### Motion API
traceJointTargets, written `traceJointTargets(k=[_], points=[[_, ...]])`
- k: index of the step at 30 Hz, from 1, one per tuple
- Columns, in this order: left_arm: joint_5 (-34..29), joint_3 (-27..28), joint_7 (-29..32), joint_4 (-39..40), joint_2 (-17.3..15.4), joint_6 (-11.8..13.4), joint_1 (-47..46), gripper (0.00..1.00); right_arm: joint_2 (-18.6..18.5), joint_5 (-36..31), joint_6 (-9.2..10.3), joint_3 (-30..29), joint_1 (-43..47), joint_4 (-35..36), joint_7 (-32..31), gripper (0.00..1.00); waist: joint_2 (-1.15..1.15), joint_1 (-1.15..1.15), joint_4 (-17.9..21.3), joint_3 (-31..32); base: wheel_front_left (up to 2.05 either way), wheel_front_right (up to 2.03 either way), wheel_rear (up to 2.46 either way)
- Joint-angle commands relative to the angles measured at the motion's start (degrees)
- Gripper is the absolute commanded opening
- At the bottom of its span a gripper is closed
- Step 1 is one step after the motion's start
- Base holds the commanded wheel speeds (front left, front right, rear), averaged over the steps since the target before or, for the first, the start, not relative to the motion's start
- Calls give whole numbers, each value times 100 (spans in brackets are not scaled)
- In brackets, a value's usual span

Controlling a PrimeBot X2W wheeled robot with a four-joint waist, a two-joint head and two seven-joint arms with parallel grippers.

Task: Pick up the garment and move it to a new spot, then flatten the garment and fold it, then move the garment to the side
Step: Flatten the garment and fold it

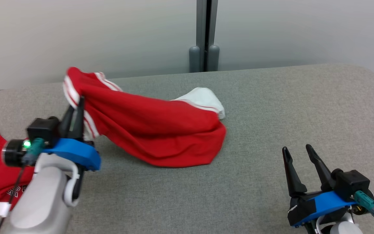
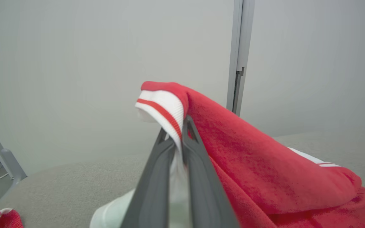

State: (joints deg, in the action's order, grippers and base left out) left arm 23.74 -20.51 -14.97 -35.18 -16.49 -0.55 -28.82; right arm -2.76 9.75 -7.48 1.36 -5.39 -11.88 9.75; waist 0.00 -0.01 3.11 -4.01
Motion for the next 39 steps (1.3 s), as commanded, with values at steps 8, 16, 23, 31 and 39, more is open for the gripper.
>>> traceJointTargets(k=[8, 16, 23, 31, 39], points=[[-64, 421, 322, 1787, -755, 529, 353, 0, -24, 57, -3, 43, 108, -16, -6, 100, 0, 1, 7, 91, 0, 0, 0], [-215, -76, 860, 3134, -605, 603, 596, 0, -25, 25, -3, 75, -24, 29, -40, 100, 0, 1, 287, -5, 0, 0, 0], [-348, -1143, 1046, 3043, 72, 191, 557, 0, -23, 0, -3, 88, -163, 38, -22, 100, 0, 1, 644, -191, 0, 0, 0], [-504, -2163, 937, 2131, 707, -387, 380, 0, -22, -13, -3, 69, -283, 43, 8, 100, 0, 1, 950, -399, 0, 0, 0], [-668, -3270, 475, 816, 1185, -657, 40, 0, -23, 5, -3, 69, -377, -12, 66, 100, 0, 1, 1137, -553, 0, 0, 0]])
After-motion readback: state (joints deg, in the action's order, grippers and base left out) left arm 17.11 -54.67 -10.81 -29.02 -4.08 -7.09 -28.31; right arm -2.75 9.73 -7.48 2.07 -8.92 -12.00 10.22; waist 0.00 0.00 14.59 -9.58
